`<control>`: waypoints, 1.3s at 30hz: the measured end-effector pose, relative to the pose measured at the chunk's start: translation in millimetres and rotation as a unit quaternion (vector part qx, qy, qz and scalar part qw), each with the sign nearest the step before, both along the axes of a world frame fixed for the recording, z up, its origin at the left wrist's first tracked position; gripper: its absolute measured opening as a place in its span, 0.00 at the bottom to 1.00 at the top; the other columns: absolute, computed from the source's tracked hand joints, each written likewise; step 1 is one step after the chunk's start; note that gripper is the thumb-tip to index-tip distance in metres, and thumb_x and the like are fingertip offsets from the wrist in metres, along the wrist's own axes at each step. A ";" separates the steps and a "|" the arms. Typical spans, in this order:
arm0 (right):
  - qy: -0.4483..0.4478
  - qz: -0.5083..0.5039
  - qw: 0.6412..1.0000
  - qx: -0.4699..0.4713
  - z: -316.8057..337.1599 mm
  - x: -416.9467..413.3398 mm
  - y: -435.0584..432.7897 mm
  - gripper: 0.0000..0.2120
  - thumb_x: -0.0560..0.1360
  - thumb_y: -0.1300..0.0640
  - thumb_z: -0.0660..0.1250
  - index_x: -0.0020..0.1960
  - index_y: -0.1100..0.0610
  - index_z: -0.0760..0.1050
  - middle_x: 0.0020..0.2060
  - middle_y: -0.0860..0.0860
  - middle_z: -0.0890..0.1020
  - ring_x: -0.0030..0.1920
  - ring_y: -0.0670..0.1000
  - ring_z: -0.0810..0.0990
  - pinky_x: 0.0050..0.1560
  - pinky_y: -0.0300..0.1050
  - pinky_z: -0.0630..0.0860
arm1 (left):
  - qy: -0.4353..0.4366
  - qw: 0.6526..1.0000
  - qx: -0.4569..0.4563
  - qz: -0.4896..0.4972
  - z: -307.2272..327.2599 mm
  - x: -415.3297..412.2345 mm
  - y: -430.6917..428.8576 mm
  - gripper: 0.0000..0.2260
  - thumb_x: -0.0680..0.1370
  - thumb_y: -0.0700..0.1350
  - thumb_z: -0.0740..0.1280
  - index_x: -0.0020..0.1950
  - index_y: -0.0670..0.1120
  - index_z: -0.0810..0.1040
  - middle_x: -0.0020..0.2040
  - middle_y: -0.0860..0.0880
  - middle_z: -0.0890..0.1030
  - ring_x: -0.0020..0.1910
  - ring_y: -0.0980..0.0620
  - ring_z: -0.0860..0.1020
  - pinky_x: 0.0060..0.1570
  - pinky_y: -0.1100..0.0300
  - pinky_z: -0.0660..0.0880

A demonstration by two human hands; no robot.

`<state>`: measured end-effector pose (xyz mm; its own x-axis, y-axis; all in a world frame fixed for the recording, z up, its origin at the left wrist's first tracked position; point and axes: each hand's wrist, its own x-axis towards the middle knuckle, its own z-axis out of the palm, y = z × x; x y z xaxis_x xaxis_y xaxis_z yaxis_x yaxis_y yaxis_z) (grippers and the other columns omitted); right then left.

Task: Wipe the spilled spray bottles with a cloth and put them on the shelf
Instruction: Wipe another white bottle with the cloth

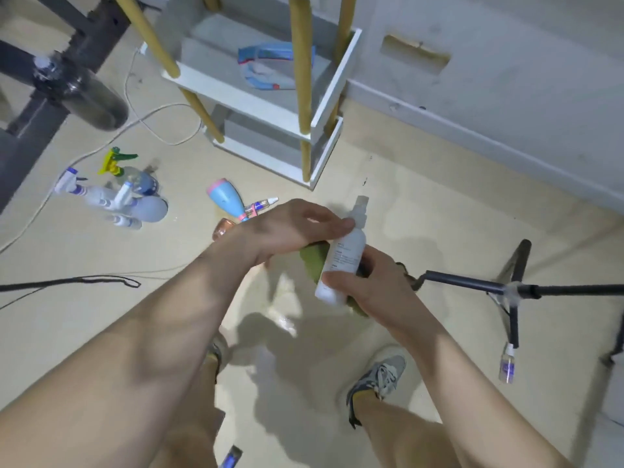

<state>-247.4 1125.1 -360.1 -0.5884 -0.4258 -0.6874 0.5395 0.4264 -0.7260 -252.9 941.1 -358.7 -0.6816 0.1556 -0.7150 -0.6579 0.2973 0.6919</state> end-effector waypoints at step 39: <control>0.263 -0.464 0.846 0.006 -260.2 177.9 -139.3 0.14 0.83 0.48 0.57 0.56 0.50 0.79 0.40 0.46 0.85 0.36 0.43 0.81 0.35 0.34 0.73 | 0.164 0.936 0.099 -0.294 -236.8 53.9 -61.3 0.08 0.76 0.37 0.71 0.53 0.36 0.80 0.41 0.42 0.82 0.37 0.50 0.82 0.47 0.57 0.81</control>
